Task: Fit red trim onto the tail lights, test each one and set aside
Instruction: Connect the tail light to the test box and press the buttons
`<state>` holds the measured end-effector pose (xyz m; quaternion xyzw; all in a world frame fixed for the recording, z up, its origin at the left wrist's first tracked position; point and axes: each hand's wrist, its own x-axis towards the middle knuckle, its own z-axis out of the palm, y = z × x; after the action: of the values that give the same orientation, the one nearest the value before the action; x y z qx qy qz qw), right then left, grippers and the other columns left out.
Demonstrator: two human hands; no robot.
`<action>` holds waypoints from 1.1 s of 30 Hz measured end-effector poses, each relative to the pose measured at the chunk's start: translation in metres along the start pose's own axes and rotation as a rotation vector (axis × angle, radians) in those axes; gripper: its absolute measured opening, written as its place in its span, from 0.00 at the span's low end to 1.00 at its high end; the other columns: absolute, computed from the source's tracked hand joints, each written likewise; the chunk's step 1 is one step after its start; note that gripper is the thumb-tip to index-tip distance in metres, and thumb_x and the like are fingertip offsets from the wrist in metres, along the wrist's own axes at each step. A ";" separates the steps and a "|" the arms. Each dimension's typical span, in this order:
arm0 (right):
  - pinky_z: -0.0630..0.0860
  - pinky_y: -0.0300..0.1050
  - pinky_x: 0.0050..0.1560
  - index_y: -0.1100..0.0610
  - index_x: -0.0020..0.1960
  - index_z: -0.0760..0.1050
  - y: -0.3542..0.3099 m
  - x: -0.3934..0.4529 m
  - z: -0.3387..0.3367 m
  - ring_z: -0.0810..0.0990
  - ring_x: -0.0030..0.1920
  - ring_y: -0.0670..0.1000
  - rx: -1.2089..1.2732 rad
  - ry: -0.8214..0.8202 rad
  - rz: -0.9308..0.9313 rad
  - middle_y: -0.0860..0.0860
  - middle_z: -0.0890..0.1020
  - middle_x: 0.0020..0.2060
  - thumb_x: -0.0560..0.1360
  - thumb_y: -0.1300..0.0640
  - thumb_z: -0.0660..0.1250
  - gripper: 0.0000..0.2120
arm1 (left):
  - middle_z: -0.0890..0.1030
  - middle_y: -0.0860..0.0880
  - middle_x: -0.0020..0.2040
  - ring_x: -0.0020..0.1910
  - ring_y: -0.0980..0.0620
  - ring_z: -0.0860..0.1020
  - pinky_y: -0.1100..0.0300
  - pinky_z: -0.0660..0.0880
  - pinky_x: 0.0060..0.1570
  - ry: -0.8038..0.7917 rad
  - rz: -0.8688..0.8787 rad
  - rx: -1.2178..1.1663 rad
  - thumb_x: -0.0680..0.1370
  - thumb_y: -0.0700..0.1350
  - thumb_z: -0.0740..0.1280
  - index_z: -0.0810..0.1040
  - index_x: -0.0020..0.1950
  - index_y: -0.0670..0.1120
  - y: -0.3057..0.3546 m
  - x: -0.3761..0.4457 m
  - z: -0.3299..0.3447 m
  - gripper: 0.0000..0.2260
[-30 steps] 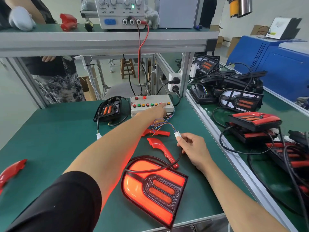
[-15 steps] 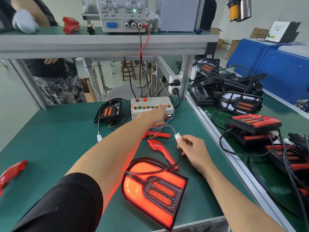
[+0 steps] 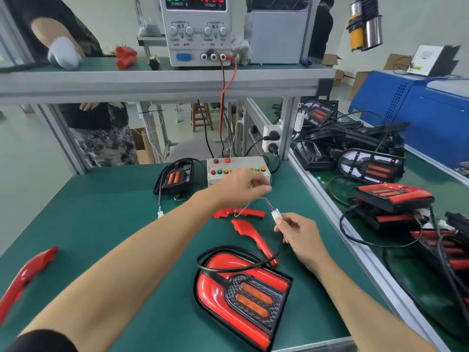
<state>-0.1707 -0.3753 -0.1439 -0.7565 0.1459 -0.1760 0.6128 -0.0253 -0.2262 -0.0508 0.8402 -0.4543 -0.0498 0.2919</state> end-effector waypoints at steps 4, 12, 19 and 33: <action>0.73 0.32 0.37 0.47 0.46 0.84 -0.014 -0.004 0.001 0.75 0.31 0.39 -0.046 0.037 -0.060 0.47 0.84 0.36 0.80 0.54 0.71 0.05 | 0.83 0.47 0.61 0.62 0.46 0.77 0.51 0.71 0.63 -0.043 0.127 0.256 0.83 0.49 0.65 0.81 0.65 0.45 0.013 -0.016 -0.001 0.14; 0.69 0.30 0.37 0.44 0.52 0.82 -0.060 -0.011 0.004 0.76 0.36 0.40 -0.372 -0.076 -0.301 0.35 0.80 0.36 0.81 0.46 0.66 0.06 | 0.83 0.48 0.49 0.49 0.49 0.80 0.49 0.75 0.53 -0.134 0.208 0.126 0.81 0.49 0.70 0.82 0.57 0.43 0.019 -0.042 -0.026 0.11; 0.65 0.41 0.39 0.47 0.51 0.73 -0.078 -0.018 0.013 0.73 0.38 0.40 -0.755 -0.199 -0.416 0.39 0.73 0.37 0.83 0.44 0.60 0.09 | 0.82 0.48 0.49 0.48 0.46 0.79 0.47 0.76 0.49 -0.187 0.321 0.271 0.81 0.50 0.69 0.79 0.55 0.45 0.011 -0.054 -0.043 0.09; 0.73 0.53 0.38 0.56 0.42 0.74 -0.086 -0.019 0.013 0.78 0.38 0.56 -0.997 -0.253 -0.624 0.46 0.74 0.36 0.80 0.44 0.67 0.17 | 0.80 0.46 0.67 0.62 0.42 0.78 0.48 0.74 0.61 -0.210 0.625 0.409 0.80 0.43 0.70 0.81 0.63 0.41 0.003 -0.054 -0.037 0.13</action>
<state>-0.1812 -0.3374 -0.0635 -0.9748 -0.0921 -0.1666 0.1162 -0.0459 -0.1683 -0.0286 0.6925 -0.7163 0.0473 0.0712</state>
